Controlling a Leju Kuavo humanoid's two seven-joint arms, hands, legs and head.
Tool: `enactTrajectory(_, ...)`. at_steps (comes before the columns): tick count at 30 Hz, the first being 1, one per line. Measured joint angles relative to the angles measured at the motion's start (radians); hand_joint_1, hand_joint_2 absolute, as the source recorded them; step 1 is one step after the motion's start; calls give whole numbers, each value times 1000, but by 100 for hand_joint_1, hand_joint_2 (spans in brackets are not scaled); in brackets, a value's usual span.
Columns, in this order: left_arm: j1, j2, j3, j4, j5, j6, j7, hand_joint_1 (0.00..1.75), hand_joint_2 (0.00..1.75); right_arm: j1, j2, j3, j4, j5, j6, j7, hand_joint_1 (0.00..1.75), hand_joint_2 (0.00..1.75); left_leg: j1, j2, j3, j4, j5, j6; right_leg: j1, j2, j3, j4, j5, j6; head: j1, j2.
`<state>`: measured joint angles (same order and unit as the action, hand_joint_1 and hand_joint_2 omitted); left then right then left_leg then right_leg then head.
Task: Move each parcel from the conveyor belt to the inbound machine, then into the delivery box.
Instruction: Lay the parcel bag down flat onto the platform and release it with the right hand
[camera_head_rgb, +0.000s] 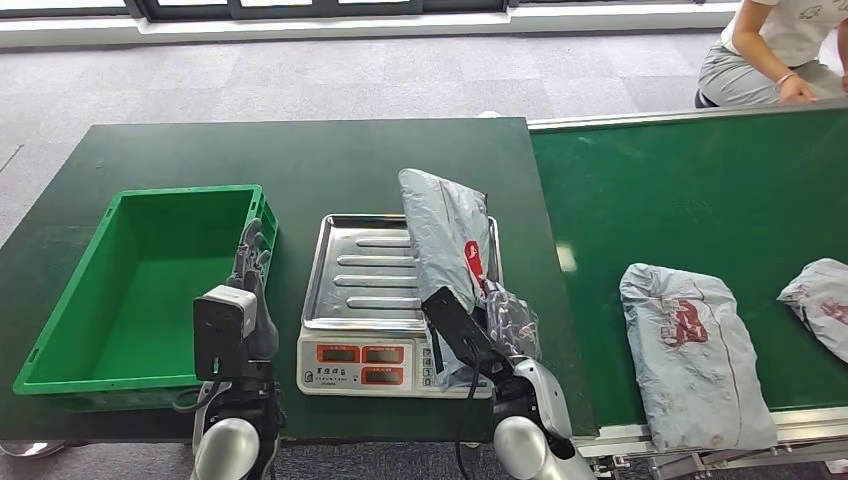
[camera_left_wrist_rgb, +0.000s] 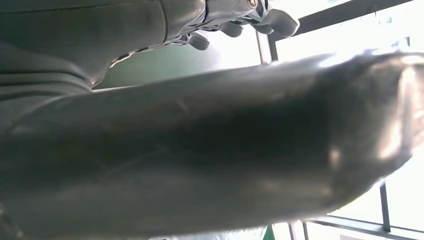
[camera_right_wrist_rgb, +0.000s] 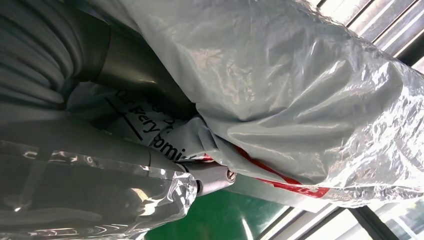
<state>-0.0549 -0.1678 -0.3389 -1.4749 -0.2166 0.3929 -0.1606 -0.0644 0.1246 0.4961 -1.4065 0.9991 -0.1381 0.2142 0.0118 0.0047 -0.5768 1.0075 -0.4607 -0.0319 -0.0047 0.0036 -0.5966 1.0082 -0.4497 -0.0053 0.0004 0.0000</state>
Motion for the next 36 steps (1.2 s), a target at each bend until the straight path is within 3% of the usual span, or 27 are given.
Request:
enactTrajectory(10, 0, -6, -10, -19, -46, 9, 7, 0, 0, 5, 0, -53, 6, -28, -8, -46, 175, 175, -1, 0, 0, 0, 0, 1, 0, 0, 1, 0, 0, 0, 0, 0)
enactTrajectory(16, -5, -21, -14, -22, -44, 3, -13, 0, 0, -56, 26, -61, 79, -5, -178, -179, 175, 175, -1, 1, -1, 0, 0, 0, 0, 0, 0, 0, 1, 0, 0, 0)
enactTrajectory(19, -18, -31, -24, -20, -44, 0, -17, 0, 0, -107, 51, -57, 139, -4, -211, -204, 175, 175, 0, 1, -1, 0, 1, 1, 0, 0, 0, 0, 1, 0, 0, 0)
enactTrajectory(36, -56, -54, -44, 24, -17, -11, -29, 0, 0, -194, 115, -43, 348, -58, -198, -284, 175, 175, -1, 0, -2, 0, 1, 1, 0, 0, -1, 0, 1, 0, 0, 0)
